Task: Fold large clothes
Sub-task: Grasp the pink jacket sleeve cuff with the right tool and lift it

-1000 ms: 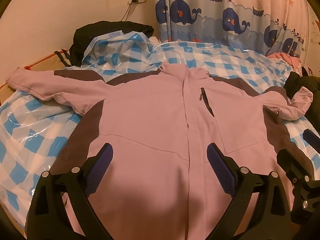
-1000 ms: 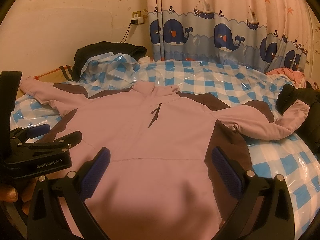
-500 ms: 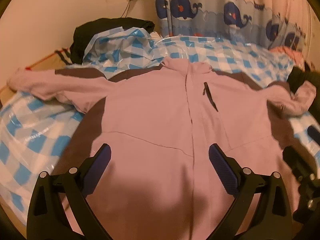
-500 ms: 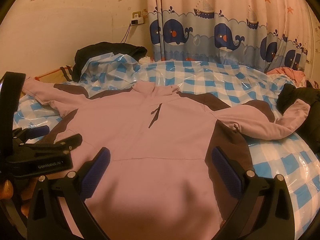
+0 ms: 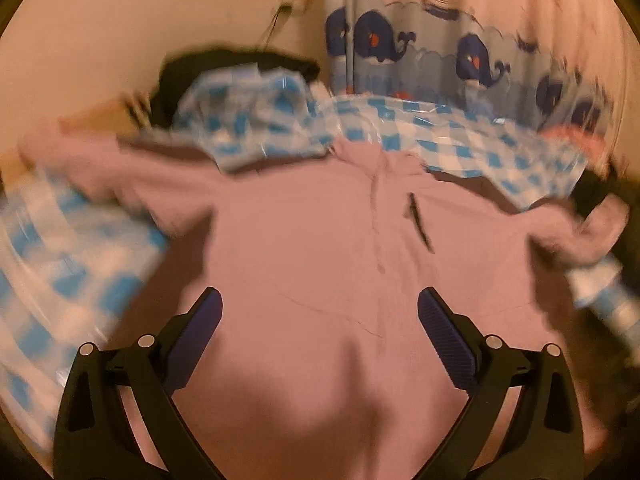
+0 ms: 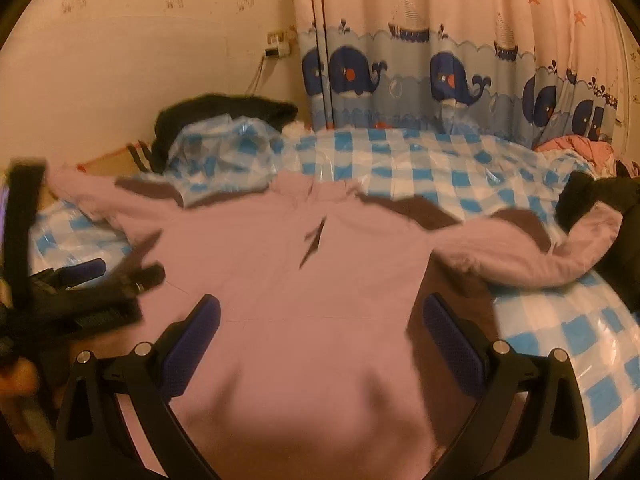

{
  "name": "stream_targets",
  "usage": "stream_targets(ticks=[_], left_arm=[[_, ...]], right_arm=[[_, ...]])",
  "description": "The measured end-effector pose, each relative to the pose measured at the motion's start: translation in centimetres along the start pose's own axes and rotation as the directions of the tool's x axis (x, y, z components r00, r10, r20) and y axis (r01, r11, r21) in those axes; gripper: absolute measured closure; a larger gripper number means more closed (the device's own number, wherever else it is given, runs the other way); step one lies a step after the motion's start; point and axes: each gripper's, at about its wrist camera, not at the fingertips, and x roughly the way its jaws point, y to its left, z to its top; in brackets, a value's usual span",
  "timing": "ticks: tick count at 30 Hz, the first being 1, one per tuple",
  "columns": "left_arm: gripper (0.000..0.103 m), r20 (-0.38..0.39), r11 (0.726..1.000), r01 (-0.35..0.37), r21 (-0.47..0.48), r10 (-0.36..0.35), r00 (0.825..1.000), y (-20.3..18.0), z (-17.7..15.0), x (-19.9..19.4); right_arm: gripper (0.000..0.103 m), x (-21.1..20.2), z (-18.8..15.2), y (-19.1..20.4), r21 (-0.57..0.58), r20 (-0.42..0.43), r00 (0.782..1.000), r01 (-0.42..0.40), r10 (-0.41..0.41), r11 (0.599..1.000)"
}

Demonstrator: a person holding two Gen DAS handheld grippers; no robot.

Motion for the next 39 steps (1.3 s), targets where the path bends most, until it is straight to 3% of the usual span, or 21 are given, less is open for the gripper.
stream_targets(ticks=[3, 6, 9, 10, 12, 17, 19, 23, 24, 25, 26, 28, 30, 31, 33, 35, 36, 37, 39], left_arm=[[0.008, 0.026, 0.998, -0.050, 0.026, 0.049, 0.998, -0.8, 0.7, -0.2], [0.008, 0.014, 1.000, -0.004, -0.027, 0.004, 1.000, -0.9, 1.3, -0.1], [0.008, -0.013, 0.998, 0.040, -0.056, -0.041, 0.999, -1.0, 1.4, 0.4], [0.008, -0.023, 0.996, 0.057, -0.066, -0.059, 0.998, -1.1, 1.4, 0.6], [0.008, -0.044, 0.994, 0.080, -0.080, -0.084, 0.995, -1.5, 1.2, 1.1], [0.008, -0.095, 0.995, 0.082, -0.052, -0.087, 0.992, -2.7, 0.7, 2.6], [0.008, -0.109, 0.996, 0.081, -0.049, -0.086, 0.990, -2.9, 0.5, 3.1], [0.008, -0.128, 0.993, 0.094, -0.073, -0.103, 0.986, -2.8, 0.4, 3.9], [0.008, -0.130, 0.992, 0.096, -0.077, -0.106, 0.986, -2.8, 0.4, 4.0], [0.008, -0.135, 0.992, 0.099, -0.079, -0.109, 0.985, -2.9, 0.4, 4.2], [0.008, -0.139, 0.992, 0.101, -0.079, -0.112, 0.984, -3.0, 0.3, 4.3], [0.008, -0.148, 0.992, 0.106, -0.067, -0.114, 0.982, -3.4, 0.2, 4.6], [0.008, -0.151, 0.992, 0.109, -0.057, -0.117, 0.982, -3.6, 0.1, 4.8], [0.008, -0.152, 0.992, 0.114, -0.057, -0.121, 0.981, -3.6, 0.1, 4.8], [0.008, -0.142, 0.989, 0.124, -0.075, -0.134, 0.981, -3.4, 0.1, 4.5], [0.008, -0.125, 0.987, 0.125, -0.104, -0.137, 0.983, -2.9, 0.4, 4.1], [0.008, -0.122, 0.986, 0.123, -0.112, -0.136, 0.983, -2.7, 0.4, 4.0], [0.008, -0.123, 0.985, 0.121, -0.119, -0.135, 0.983, -2.6, 0.5, 4.0], [0.008, -0.137, 0.985, 0.115, -0.132, -0.133, 0.982, -2.2, 0.5, 4.1]], right_arm=[[0.006, -1.7, 1.8, -3.9, 0.070, 0.066, 0.995, 0.072, -0.076, 0.995], [0.006, -1.8, 2.9, -11.9, 0.223, 0.036, 0.984, 0.161, -0.173, 0.962], [0.006, -0.7, 2.7, -22.1, 0.460, -0.046, 0.981, 0.190, -0.190, 0.867], [0.006, 0.2, 2.3, -25.7, 0.540, -0.086, 0.979, 0.200, -0.183, 0.817], [0.006, 1.8, 2.1, -30.7, 0.629, -0.131, 0.977, 0.213, -0.168, 0.747], [0.006, 7.1, 1.6, -39.3, 0.795, -0.170, 0.983, 0.181, -0.074, 0.580], [0.006, 9.6, 1.4, -41.5, 0.811, -0.217, 0.972, 0.228, -0.086, 0.539], [0.008, 13.5, 0.4, -45.2, 0.864, -0.209, 0.977, 0.207, -0.047, 0.458], [0.011, 14.4, 0.4, -45.5, 0.872, -0.175, 0.984, 0.167, -0.025, 0.460], [0.045, 15.3, 0.5, -45.6, 0.870, -0.147, 0.989, 0.130, -0.002, 0.475], [0.090, 15.6, 0.2, -46.0, 0.867, -0.130, 0.991, 0.106, 0.015, 0.486], [0.090, 15.9, 0.4, -46.4, 0.874, -0.063, 0.997, 0.031, 0.049, 0.486], [0.091, 13.9, 1.8, -46.0, 0.840, 0.028, 0.999, -0.034, 0.019, 0.542], [0.091, 12.1, 2.9, -45.8, 0.815, 0.125, 0.992, -0.109, 0.012, 0.570], [0.091, 7.6, 4.7, -45.6, 0.751, 0.316, 0.949, -0.247, -0.004, 0.612], [0.091, 4.3, 5.7, -45.3, 0.693, 0.411, 0.911, -0.305, -0.011, 0.654], [0.091, 3.7, 5.7, -45.1, 0.685, 0.411, 0.911, -0.290, -0.025, 0.668], [0.091, 3.8, 5.3, -45.3, 0.699, 0.373, 0.927, -0.248, -0.046, 0.670], [0.091, 5.3, 3.3, -46.6, 0.780, 0.263, 0.962, -0.165, -0.077, 0.604]])
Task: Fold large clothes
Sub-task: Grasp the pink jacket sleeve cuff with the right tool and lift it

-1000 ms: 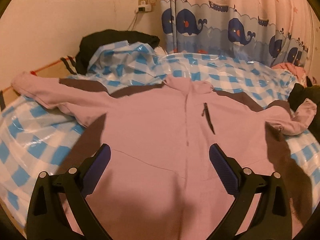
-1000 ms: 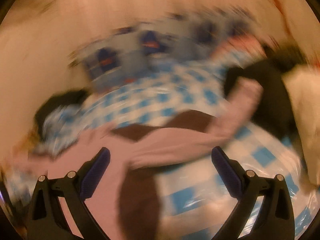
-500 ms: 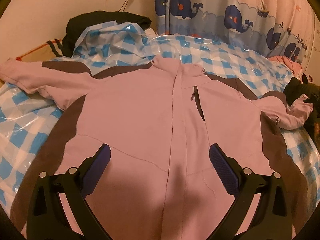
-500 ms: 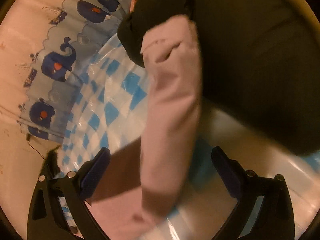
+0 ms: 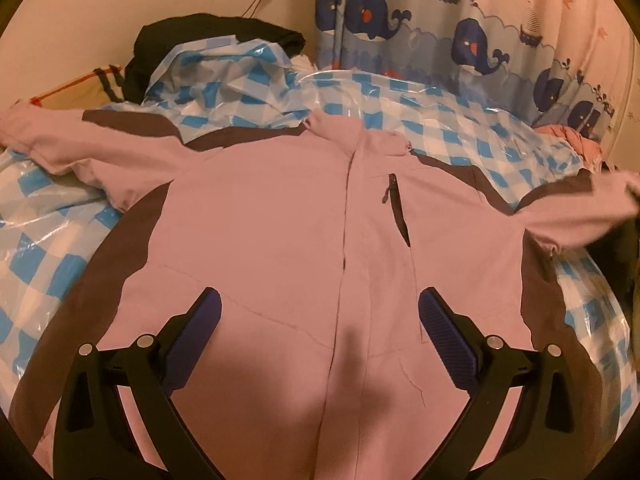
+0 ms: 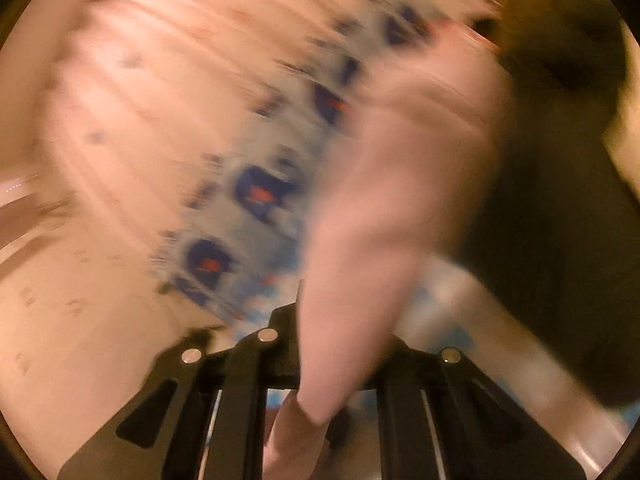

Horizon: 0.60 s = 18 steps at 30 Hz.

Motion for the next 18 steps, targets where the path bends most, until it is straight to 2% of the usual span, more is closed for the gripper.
stream_targets(ticks=[2, 4, 7, 10, 12, 16, 18], left_arm=[[0.008, -0.019, 1.000, -0.008, -0.009, 0.008, 1.000, 0.7, 0.0, 0.1], [0.008, -0.033, 1.000, -0.019, -0.013, 0.019, 0.999, 1.4, 0.2, 0.0], [0.008, -0.035, 0.999, -0.020, -0.035, 0.019, 0.999, 3.0, 0.5, -0.4], [0.008, -0.007, 0.997, -0.024, -0.077, 0.024, 1.000, 4.7, 1.1, -1.5], [0.008, 0.011, 0.993, -0.028, -0.116, 0.030, 0.999, 6.0, 1.5, -2.1], [0.008, 0.032, 0.976, -0.025, -0.216, 0.033, 0.999, 9.4, 2.3, -3.0], [0.008, 0.041, 0.968, -0.031, -0.249, 0.043, 0.998, 10.9, 2.6, -3.4]], right_arm=[[0.091, 0.4, -0.8, -3.8, 0.146, -0.042, 0.996, 0.089, -0.084, 0.985], [0.091, -0.2, -1.3, -5.2, 0.217, -0.033, 0.994, 0.109, -0.104, 0.970], [0.091, -1.0, -0.6, -1.3, 0.121, 0.011, 0.996, 0.092, -0.094, 0.988], [0.091, -1.1, -0.2, 7.7, -0.047, 0.029, 0.999, -0.018, 0.019, 0.999], [0.091, -0.4, -1.7, 14.3, -0.161, 0.001, 0.994, -0.109, 0.110, 0.981], [0.091, 2.2, -9.7, 25.6, -0.351, -0.154, 0.960, -0.274, 0.233, 0.896], [0.091, 3.9, -15.0, 29.7, -0.402, -0.253, 0.930, -0.353, 0.268, 0.845]])
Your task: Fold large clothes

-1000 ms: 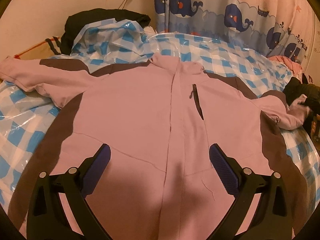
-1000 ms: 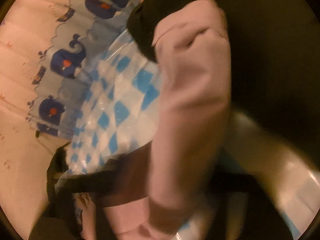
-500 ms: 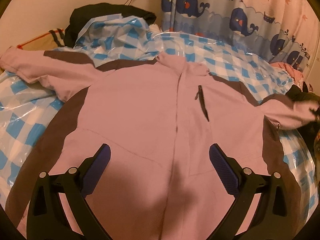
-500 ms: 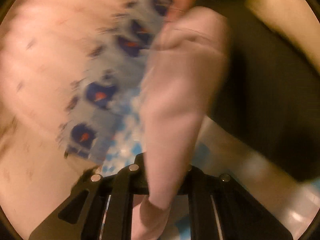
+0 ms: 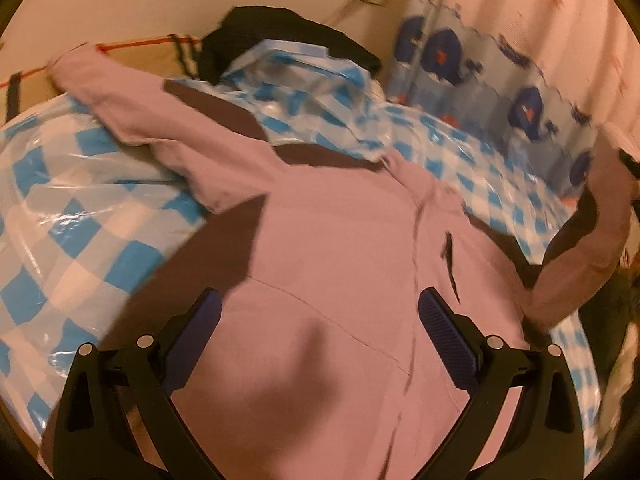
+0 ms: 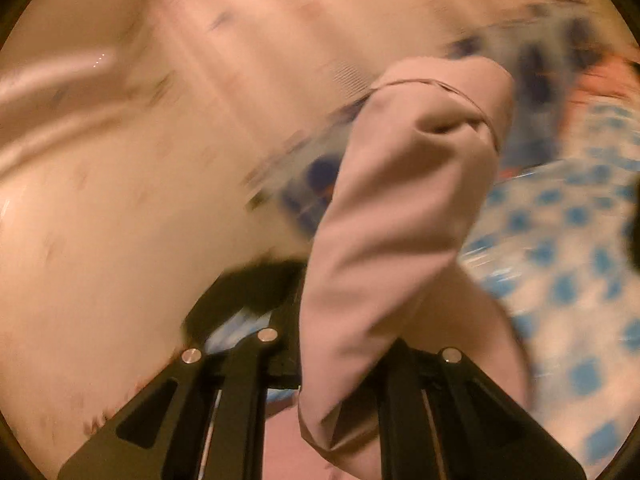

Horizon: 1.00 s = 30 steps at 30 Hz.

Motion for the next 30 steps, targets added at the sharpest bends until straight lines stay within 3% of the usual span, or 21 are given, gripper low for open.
stream_targets(ticks=[4, 8, 9, 10, 11, 13, 14, 15, 17, 18, 19, 21, 22, 23, 24, 25, 26, 27, 28, 29, 30], left_arm=[[0.008, 0.020, 0.998, -0.017, -0.064, 0.019, 1.000, 2.8, 1.2, -0.5], [0.008, 0.020, 0.994, -0.015, -0.108, 0.017, 1.000, 4.5, 1.7, -0.7], [0.008, 0.019, 0.994, -0.015, -0.110, 0.018, 1.000, 4.8, 1.8, -0.8], [0.008, 0.017, 0.993, -0.016, -0.113, 0.018, 1.000, 5.1, 2.0, -0.8], [0.008, 0.017, 0.993, -0.015, -0.119, 0.017, 1.000, 5.5, 2.1, -0.8], [0.008, 0.014, 0.992, -0.012, -0.128, 0.014, 1.000, 5.9, 2.1, -0.8], [0.008, 0.011, 0.991, -0.010, -0.131, 0.011, 1.000, 6.2, 2.1, -0.8], [0.008, 0.005, 0.991, -0.006, -0.135, 0.007, 1.000, 6.4, 2.2, -0.8], [0.008, 0.003, 0.989, -0.005, -0.150, 0.006, 1.000, 6.8, 2.2, -0.8], [0.008, 0.003, 0.988, -0.007, -0.155, 0.007, 1.000, 6.9, 2.2, -0.8], [0.008, 0.001, 0.987, -0.008, -0.162, 0.008, 1.000, 7.0, 2.3, -0.7], [0.008, -0.004, 0.985, -0.007, -0.172, 0.006, 1.000, 7.2, 2.2, -0.5], [0.008, -0.009, 0.985, -0.007, -0.172, 0.006, 1.000, 7.1, 2.2, -0.4], [0.008, -0.012, 0.985, -0.009, -0.170, 0.007, 1.000, 7.0, 2.1, -0.3], [0.008, -0.015, 0.986, -0.013, -0.165, 0.010, 1.000, 6.8, 2.0, -0.1], [0.008, -0.017, 0.987, -0.017, -0.160, 0.014, 1.000, 6.7, 1.9, 0.0], [0.008, -0.018, 0.988, -0.018, -0.156, 0.016, 1.000, 6.6, 1.8, 0.1], [0.008, -0.018, 0.988, -0.017, -0.153, 0.015, 1.000, 6.4, 1.7, 0.2], [0.008, -0.015, 0.989, -0.013, -0.149, 0.010, 1.000, 6.1, 1.6, 0.4], [0.008, -0.013, 0.990, 0.003, -0.143, -0.004, 1.000, 5.8, 1.6, 0.7], [0.008, -0.012, 0.991, 0.004, -0.137, -0.006, 1.000, 5.5, 1.6, 1.0]], right_arm=[[0.090, 7.8, -8.3, 8.1, -0.100, -0.197, 0.976, -0.111, 0.089, 0.989], [0.084, 13.9, -17.7, 12.4, -0.109, -0.395, 0.913, -0.156, 0.101, 0.982], [0.080, 15.7, -20.1, 13.3, -0.122, -0.462, 0.883, -0.153, 0.081, 0.981], [0.059, 17.7, -22.1, 13.9, -0.143, -0.521, 0.852, -0.149, 0.053, 0.979], [0.028, 19.7, -23.6, 13.7, -0.142, -0.591, 0.806, -0.152, 0.040, 0.978], [0.022, 23.2, -27.8, 13.4, -0.140, -0.778, 0.627, -0.133, -0.026, 0.981], [0.022, 23.3, -28.4, 13.2, -0.169, -0.791, 0.610, -0.144, -0.047, 0.975], [0.022, 22.6, -28.0, 13.6, -0.192, -0.783, 0.620, -0.168, -0.048, 0.967], [0.022, 20.7, -25.7, 13.3, -0.120, -0.764, 0.644, -0.203, 0.040, 0.972], [0.022, 19.2, -24.9, 13.4, -0.103, -0.730, 0.679, -0.215, 0.073, 0.971], [0.019, 17.2, -23.0, 13.4, -0.125, -0.668, 0.740, -0.212, 0.076, 0.969], [0.014, 14.0, -19.8, 12.4, -0.200, -0.542, 0.840, -0.115, -0.012, 0.973], [0.014, 12.8, -18.8, 11.1, -0.233, -0.479, 0.872, -0.016, -0.100, 0.972], [0.014, 12.1, -17.8, 9.7, -0.256, -0.440, 0.881, 0.065, -0.177, 0.964], [0.014, 11.7, -17.2, 7.9, -0.290, -0.399, 0.871, 0.175, -0.285, 0.941], [0.013, 11.5, -17.1, 5.6, -0.315, -0.366, 0.842, 0.290, -0.397, 0.904], [0.013, 11.9, -17.7, 2.4, -0.315, -0.385, 0.776, 0.398, -0.499, 0.862], [0.013, 12.7, -18.5, 0.0, -0.315, -0.457, 0.712, 0.430, -0.533, 0.846], [0.012, 14.4, -20.5, -2.6, -0.328, -0.588, 0.619, 0.405, -0.520, 0.854], [0.012, 14.4, -20.8, -2.5, -0.351, -0.597, 0.612, 0.382, -0.519, 0.855], [0.013, 14.0, -20.3, -1.6, -0.360, -0.586, 0.625, 0.369, -0.516, 0.857]])
